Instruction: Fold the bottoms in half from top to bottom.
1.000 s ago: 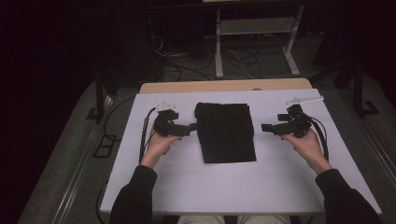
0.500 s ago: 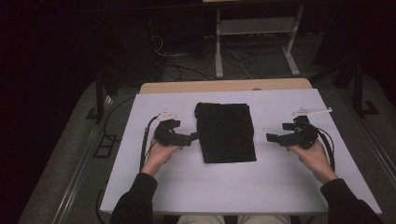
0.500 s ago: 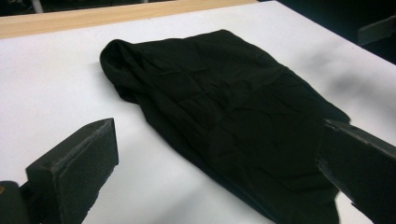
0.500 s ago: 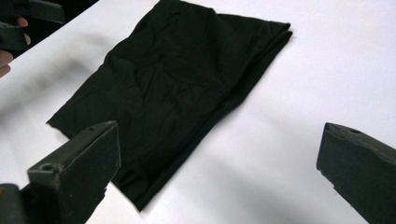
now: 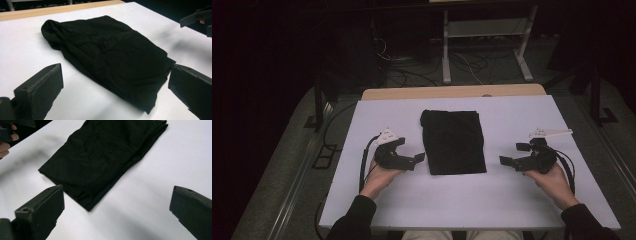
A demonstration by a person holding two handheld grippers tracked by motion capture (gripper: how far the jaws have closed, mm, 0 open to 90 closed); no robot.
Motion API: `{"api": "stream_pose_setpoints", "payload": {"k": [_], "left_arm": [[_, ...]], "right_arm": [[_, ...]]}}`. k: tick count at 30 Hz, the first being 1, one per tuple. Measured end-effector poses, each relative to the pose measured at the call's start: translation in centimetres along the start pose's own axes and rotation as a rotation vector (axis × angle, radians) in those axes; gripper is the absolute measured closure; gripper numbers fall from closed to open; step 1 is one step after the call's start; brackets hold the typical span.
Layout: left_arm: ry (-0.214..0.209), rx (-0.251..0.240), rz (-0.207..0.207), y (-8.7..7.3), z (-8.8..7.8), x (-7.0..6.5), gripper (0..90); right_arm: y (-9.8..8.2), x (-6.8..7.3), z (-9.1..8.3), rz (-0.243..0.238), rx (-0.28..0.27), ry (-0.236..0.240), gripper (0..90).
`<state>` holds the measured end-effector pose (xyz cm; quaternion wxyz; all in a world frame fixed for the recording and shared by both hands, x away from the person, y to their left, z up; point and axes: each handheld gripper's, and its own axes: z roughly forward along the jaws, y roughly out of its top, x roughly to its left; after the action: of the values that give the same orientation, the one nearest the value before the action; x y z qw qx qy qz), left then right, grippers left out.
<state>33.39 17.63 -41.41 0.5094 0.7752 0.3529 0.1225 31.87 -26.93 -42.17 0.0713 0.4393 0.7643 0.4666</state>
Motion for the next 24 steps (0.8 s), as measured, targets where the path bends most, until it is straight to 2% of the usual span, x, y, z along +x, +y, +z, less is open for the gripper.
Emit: {"api": "stream_pose_setpoints", "payload": {"k": [6, 12, 16, 20, 24], "left_arm": [[0.029, -0.013, 0.022, -0.9, -0.9, -0.6, 0.0], [0.021, 0.003, 0.036, -2.0, -1.8, -1.1, 0.0], [0.014, -0.005, 0.032, -2.7, -2.4, -1.5, 0.0], [0.012, -0.001, 0.050, -3.3, -2.9, -1.8, 0.0], [0.005, -0.006, 0.049, -3.7, -3.2, -1.7, 0.0]], "right_arm": [[-1.1, 0.8, -0.5, -0.014, -0.005, 0.001, 0.0], [-2.4, 1.1, -1.1, -0.024, 0.003, -0.009, 0.0], [-3.3, 1.3, -1.7, -0.028, 0.003, -0.013, 0.0], [-3.9, 1.5, -2.1, -0.037, -0.005, -0.020, 0.0], [-4.4, 1.5, -2.4, -0.042, -0.009, -0.024, 0.0]]}}
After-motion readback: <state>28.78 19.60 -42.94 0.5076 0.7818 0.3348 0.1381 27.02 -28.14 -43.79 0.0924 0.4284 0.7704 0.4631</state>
